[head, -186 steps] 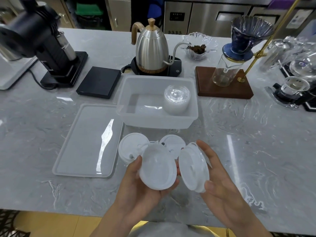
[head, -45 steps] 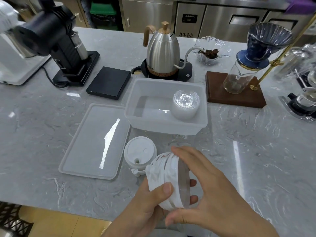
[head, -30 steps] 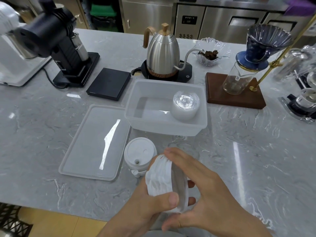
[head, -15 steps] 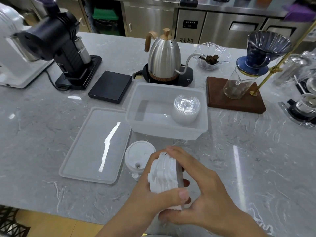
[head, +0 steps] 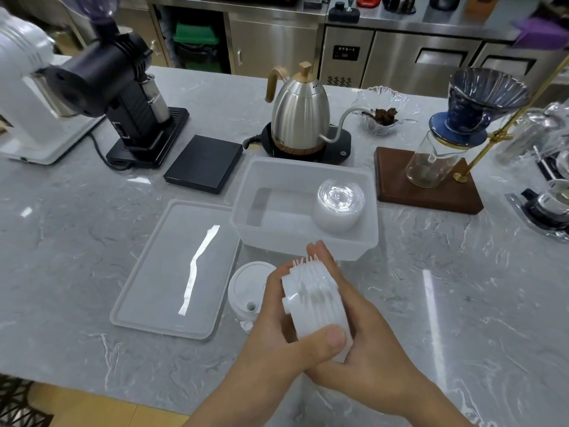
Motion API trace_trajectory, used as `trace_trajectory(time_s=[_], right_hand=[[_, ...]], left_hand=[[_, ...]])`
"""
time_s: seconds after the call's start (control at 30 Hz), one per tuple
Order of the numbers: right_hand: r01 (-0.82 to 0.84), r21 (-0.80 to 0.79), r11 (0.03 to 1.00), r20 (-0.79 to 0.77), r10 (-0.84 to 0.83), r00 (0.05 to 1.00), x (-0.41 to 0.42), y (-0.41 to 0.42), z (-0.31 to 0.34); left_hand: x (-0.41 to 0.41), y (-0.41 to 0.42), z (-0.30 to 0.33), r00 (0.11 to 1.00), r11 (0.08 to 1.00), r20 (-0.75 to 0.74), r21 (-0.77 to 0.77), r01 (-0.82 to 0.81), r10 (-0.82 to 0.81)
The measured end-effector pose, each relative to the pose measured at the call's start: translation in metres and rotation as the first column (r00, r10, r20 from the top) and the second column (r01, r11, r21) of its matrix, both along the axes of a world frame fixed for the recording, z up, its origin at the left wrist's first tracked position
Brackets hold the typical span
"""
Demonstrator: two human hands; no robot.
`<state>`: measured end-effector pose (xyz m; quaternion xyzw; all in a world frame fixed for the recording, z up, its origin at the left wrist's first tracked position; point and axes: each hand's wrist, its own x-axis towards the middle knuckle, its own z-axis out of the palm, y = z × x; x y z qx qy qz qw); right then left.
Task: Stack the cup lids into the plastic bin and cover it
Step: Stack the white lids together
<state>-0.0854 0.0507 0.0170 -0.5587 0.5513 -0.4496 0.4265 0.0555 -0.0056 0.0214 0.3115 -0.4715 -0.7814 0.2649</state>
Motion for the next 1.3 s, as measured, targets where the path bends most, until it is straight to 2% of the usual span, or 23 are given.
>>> trace_trajectory(time_s=[0.13, 0.17, 0.27, 0.37, 0.5, 0.8, 1.3], right_hand=[[0.053, -0.018, 0.998, 0.093, -0.051, 0.994, -0.003, 0.001, 0.003], [0.068, -0.025, 0.997, 0.120, -0.064, 0.991, -0.005, 0.001, 0.004], [0.110, 0.002, 0.994, 0.252, -0.107, 0.962, -0.012, 0.000, 0.006], [0.103, 0.039, 0.994, 0.399, -0.110, 0.911, -0.014, -0.003, 0.008], [0.152, 0.083, 0.985, 0.516, -0.173, 0.839, -0.020, -0.008, 0.009], [0.199, 0.172, 0.965, 0.480, -0.258, 0.838, -0.020, -0.012, 0.010], [0.117, 0.192, 0.974, 0.459, -0.195, 0.867, -0.015, -0.019, 0.012]], left_hand=[[-0.004, -0.004, 0.000, 0.989, 0.976, -0.025, 0.167, -0.143, 0.149], [-0.004, -0.006, -0.002, 0.984, 0.972, -0.014, 0.164, -0.171, 0.176], [0.004, -0.012, -0.004, 0.971, 0.971, 0.062, 0.038, -0.235, 0.233], [0.009, -0.015, -0.005, 0.963, 0.958, 0.059, -0.138, -0.252, 0.262], [0.014, -0.021, -0.008, 0.965, 0.946, 0.061, -0.225, -0.234, 0.254], [0.019, -0.024, -0.005, 0.967, 0.964, 0.149, -0.197, -0.177, 0.207], [0.027, -0.031, -0.008, 0.941, 0.950, 0.197, -0.202, -0.238, 0.277]])
